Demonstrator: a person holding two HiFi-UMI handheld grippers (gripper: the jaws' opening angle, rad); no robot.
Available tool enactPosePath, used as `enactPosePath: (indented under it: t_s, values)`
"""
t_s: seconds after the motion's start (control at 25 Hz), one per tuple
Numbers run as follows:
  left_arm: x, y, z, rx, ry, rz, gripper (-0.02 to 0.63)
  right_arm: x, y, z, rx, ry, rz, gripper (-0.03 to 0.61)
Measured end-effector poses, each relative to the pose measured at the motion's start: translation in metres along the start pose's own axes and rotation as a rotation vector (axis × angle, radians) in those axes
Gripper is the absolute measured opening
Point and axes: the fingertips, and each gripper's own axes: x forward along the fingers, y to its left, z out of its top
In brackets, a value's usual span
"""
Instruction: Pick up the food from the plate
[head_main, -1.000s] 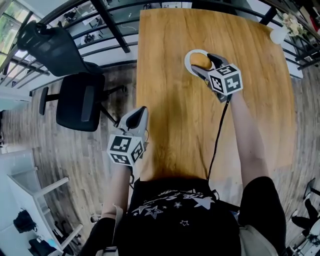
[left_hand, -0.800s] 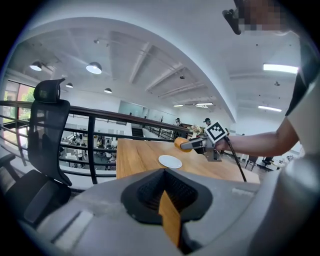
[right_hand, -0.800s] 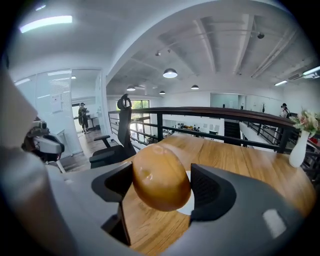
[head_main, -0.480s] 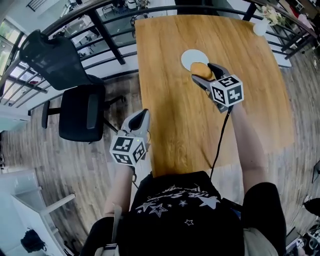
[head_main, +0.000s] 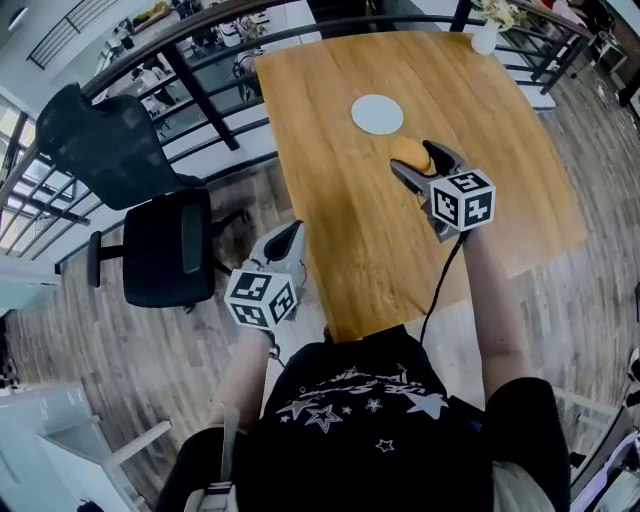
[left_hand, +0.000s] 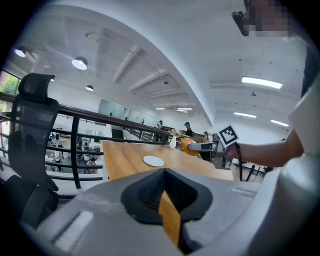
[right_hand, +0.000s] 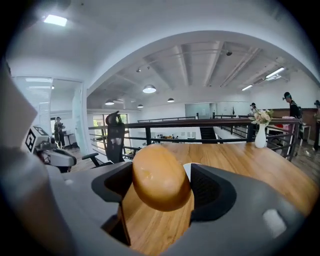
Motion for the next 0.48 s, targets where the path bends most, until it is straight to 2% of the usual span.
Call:
enactPosePath:
  t_s: [0.24,0.48]
  values:
    - [-0.012,-0.009,-0.004,0.024,0.017,-0.099,0.001,-0.039,0.031,-0.022,0.120,-0.062,-0.048,0.364]
    - [-0.018,-0.015,-0.015,0.007,0.031,-0.134,0.002,-0.061,0.053,-0.042,0.232,-0.116,-0.073,0.364]
